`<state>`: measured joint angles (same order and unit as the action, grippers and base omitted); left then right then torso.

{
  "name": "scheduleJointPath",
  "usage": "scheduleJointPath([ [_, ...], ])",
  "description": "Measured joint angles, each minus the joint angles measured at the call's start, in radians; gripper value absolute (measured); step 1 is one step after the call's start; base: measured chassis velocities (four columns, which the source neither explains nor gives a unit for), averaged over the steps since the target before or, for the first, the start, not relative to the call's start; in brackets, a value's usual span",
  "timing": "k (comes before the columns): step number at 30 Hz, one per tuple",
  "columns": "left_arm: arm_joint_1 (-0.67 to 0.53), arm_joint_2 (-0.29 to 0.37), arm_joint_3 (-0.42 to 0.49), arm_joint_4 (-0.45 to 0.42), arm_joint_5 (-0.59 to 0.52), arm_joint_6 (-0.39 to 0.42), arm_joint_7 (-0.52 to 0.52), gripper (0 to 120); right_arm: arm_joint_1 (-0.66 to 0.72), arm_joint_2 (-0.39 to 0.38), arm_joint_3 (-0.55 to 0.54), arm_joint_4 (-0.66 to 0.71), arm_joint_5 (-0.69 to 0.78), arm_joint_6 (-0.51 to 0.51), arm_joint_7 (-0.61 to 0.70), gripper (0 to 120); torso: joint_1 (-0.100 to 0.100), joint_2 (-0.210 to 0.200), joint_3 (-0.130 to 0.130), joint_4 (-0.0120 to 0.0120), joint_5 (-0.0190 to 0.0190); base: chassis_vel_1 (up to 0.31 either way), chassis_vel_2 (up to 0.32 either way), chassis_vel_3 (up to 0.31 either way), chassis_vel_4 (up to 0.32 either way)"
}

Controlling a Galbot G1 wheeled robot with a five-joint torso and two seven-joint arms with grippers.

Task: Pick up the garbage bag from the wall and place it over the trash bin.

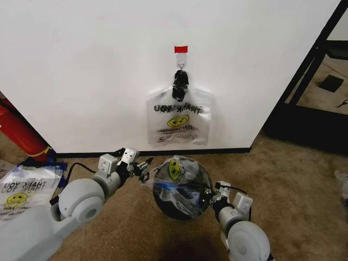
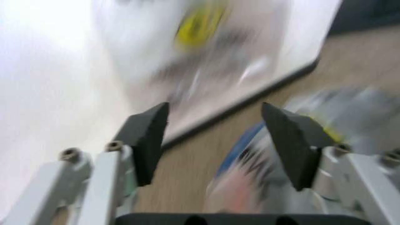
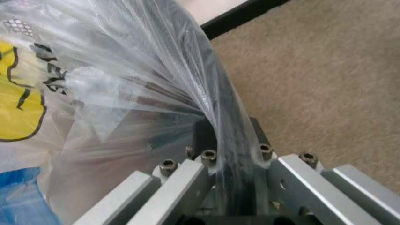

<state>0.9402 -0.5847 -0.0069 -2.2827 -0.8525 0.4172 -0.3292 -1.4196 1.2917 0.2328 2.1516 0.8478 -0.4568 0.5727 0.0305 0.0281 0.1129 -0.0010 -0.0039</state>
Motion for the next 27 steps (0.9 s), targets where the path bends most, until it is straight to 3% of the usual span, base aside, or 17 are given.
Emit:
scheduleJointPath([
  [2,0.000,0.003,0.012,-0.024,0.020,-0.015,0.009,69,0.001,0.000,0.002,-0.001,-0.002,0.000,0.002,0,0.000,0.000,0.000,0.0001,0.0000,0.000,0.000,0.000,0.000],
  [6,-0.024,0.013,0.105,-0.141,0.051,0.008,0.058,86,0.009,-0.006,0.002,-0.008,-0.037,-0.001,0.003,0,0.000,0.000,0.000,0.0003,0.0002,0.000,0.000,0.000,0.000],
  [7,-0.039,0.011,0.128,-0.153,0.052,0.027,0.075,93,0.013,-0.007,-0.001,-0.010,-0.047,-0.003,0.004,0,0.000,0.000,0.000,0.0001,0.0002,0.000,0.000,0.000,0.000],
  [11,-0.054,0.015,0.173,-0.162,0.053,0.061,0.101,98,0.023,-0.009,-0.019,-0.017,-0.058,-0.007,0.005,0,0.000,0.000,0.000,0.0002,0.0001,0.000,0.000,0.000,0.000],
  [13,-0.081,0.019,0.218,-0.155,0.039,0.075,0.106,98,0.027,-0.011,-0.027,-0.018,-0.061,-0.009,0.005,0,0.000,0.000,0.000,0.0009,0.0003,0.000,0.000,0.000,0.000],
  [15,-0.138,0.010,0.301,-0.127,0.012,0.097,0.100,96,0.024,-0.013,-0.028,-0.017,-0.065,-0.010,0.004,0,0.000,0.000,0.000,0.0002,0.0000,0.000,0.000,0.000,0.000],
  [17,-0.158,0.003,0.327,-0.112,0.012,0.101,0.099,95,0.022,-0.013,-0.028,-0.016,-0.065,-0.011,0.004,0,0.000,0.000,0.000,-0.0002,0.0001,0.000,0.000,0.000,0.000],
  [20,-0.225,-0.051,0.424,-0.040,0.015,0.118,0.076,91,0.019,-0.012,-0.028,-0.010,-0.066,-0.011,0.004,0,0.000,0.000,0.000,0.0001,-0.0002,0.000,0.000,0.000,0.000],
  [27,-0.290,-0.083,0.480,0.033,-0.001,0.139,0.037,76,0.018,-0.018,-0.027,-0.002,-0.060,-0.013,0.006,0,0.000,0.000,0.000,0.0001,0.0002,0.000,0.000,0.000,0.000],
])
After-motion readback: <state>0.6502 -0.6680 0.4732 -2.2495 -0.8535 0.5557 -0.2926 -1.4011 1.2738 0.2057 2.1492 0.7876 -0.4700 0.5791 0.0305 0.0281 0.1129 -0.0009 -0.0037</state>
